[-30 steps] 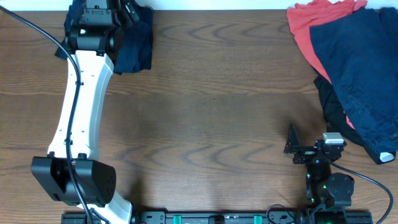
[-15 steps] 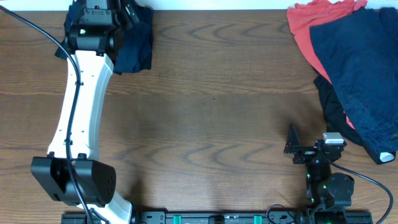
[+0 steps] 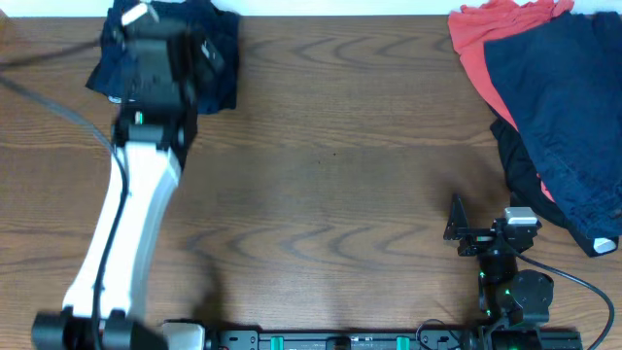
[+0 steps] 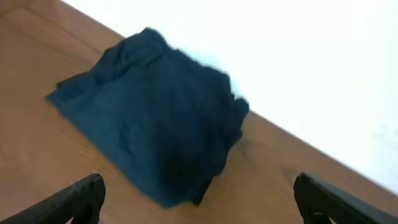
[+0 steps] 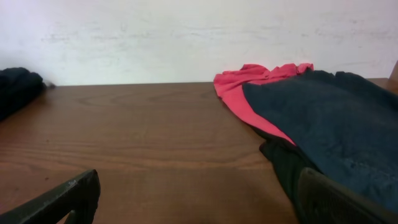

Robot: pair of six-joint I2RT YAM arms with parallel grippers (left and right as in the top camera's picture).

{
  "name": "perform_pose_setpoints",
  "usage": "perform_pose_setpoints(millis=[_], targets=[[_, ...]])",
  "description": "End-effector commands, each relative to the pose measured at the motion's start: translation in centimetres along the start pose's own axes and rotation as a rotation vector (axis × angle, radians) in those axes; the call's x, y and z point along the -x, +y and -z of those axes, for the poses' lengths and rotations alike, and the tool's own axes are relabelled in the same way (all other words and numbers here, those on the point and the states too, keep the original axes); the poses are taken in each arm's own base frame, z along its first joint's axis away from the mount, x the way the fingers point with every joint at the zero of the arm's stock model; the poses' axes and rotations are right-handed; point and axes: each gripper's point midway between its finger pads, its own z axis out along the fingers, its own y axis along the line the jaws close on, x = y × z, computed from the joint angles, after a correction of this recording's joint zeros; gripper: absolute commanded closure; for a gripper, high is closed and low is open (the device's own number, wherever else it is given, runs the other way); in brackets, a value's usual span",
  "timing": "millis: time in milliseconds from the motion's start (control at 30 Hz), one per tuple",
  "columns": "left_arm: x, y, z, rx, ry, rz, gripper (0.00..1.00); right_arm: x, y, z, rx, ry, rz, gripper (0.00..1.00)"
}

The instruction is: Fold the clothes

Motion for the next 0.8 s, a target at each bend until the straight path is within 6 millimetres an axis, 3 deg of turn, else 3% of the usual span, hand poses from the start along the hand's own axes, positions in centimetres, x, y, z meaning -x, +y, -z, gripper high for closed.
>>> perform_pose_setpoints(millis=[0,367,533,767], targets=[[-1.9,1.2,2.2,-0.051,-0.009,-0.074,0.02,-0.2,0.3,0.0,0.014,0.005,0.013,0.01],[-7.7,4.5,9.4,-0.254,-0.029,-0.312,0.02,-0.2,0.3,0.0,0.014,0.005,0.013,0.01],[-10.3,7.2,10.9,-0.247,-0.074,-0.296,0.02,-0.2,0.3,0.0,0.014,0.005,0.013,0.01],[-13.9,9.7,11.2,-0.268,-0.141,-0.272,0.02,-0.2,0.3,0.0,0.014,0.005,0.013,0.01]])
